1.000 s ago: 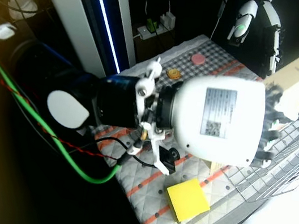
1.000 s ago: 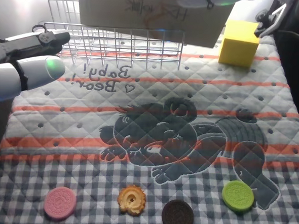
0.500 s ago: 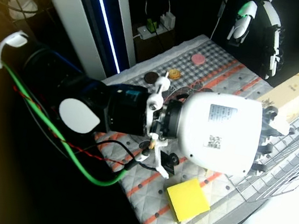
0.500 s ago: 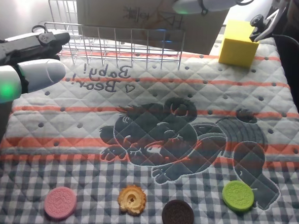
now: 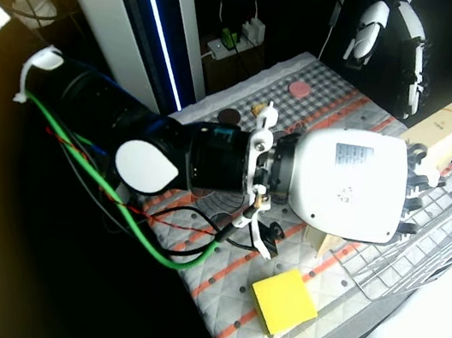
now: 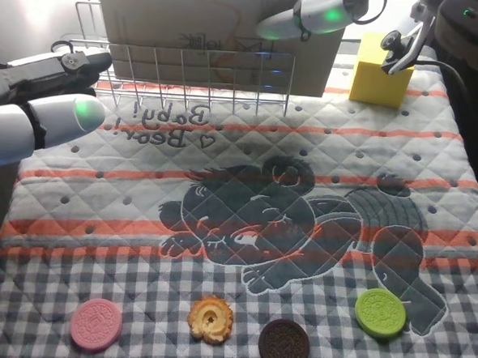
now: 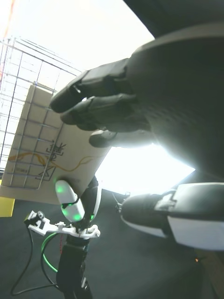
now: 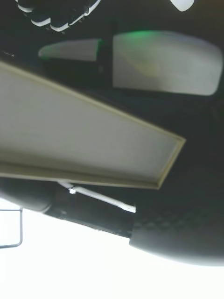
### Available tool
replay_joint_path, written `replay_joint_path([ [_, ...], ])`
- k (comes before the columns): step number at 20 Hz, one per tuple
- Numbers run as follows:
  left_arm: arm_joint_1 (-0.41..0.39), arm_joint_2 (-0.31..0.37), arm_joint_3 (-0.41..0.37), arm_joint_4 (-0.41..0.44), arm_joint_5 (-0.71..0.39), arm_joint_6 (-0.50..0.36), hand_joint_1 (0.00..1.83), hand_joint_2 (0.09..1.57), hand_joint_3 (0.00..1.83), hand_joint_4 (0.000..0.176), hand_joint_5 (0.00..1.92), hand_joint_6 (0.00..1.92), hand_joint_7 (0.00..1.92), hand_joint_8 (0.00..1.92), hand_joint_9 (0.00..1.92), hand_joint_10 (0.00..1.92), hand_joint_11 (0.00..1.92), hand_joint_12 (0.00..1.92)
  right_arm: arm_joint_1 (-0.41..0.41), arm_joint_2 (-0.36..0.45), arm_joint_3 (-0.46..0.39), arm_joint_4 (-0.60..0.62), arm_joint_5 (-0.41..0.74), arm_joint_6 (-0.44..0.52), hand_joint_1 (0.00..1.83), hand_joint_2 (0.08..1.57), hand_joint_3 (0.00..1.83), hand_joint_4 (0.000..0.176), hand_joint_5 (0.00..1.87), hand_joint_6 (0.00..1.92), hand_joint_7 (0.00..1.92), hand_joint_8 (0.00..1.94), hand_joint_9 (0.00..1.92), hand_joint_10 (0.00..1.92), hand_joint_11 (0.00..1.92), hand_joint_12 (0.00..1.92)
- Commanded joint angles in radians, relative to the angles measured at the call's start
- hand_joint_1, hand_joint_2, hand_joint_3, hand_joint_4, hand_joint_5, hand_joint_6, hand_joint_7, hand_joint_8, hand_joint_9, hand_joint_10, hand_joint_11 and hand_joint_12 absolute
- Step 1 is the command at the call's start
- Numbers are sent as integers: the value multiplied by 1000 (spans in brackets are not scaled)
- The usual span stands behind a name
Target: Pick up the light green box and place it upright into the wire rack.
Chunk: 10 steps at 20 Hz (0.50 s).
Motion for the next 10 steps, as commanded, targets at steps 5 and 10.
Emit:
replay_joint_path([
  [5, -5, -4, 2, 0, -130, -14, 392, 1108, 1, 89, 323, 0, 268, 0, 387, 4, 113, 890, 8, 3, 1, 33, 111, 11, 703, 1050, 0, 57, 279, 103, 545, 26, 699, 2, 457, 857],
  [10, -5, -4, 3, -2, -136, -16, 448, 1121, 0, 59, 342, 0, 272, 0, 379, 1, 103, 870, 8, 31, -20, 33, 136, 11, 517, 865, 0, 176, 0, 0, 0, 0, 3, 0, 0, 346],
])
